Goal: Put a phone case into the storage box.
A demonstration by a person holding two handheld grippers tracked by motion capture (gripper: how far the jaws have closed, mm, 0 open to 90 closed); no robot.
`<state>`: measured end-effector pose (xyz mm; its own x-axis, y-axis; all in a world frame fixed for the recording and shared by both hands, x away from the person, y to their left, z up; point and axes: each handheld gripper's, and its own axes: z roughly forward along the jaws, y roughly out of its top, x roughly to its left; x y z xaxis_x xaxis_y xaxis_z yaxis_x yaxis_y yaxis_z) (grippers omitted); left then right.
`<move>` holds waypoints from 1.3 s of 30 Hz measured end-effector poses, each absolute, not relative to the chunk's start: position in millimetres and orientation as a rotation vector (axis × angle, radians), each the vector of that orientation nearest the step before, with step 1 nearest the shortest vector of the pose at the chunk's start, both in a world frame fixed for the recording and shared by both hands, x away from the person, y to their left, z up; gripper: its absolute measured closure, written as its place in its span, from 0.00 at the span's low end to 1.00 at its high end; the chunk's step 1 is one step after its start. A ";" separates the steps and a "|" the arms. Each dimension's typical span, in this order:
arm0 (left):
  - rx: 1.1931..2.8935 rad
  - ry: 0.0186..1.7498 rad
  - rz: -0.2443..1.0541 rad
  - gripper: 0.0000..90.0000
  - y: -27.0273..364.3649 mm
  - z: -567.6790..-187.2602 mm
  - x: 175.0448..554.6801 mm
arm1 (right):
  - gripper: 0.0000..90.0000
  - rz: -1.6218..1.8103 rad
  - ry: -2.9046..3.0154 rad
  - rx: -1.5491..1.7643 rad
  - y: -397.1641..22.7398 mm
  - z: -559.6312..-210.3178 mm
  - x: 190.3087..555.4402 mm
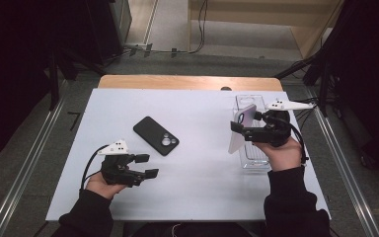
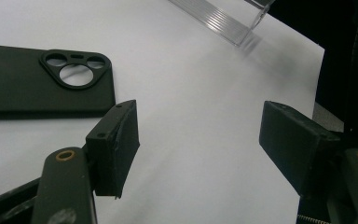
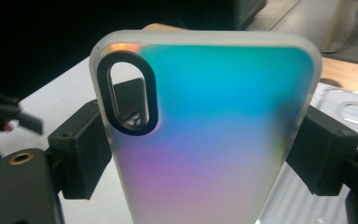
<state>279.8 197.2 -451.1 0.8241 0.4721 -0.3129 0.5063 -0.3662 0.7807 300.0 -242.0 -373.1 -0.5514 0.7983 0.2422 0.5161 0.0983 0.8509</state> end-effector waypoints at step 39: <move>2.018 0.747 -0.049 0.33 201.8 -454.4 280.1 | 0.16 1.158 1.800 1.485 -273.7 -358.8 367.7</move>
<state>280.1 201.8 -454.4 0.8126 0.4853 -0.3228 0.5231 -0.3629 0.7712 367.7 -273.7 -358.8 -0.2551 0.9597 0.1180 0.5052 0.0283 0.8625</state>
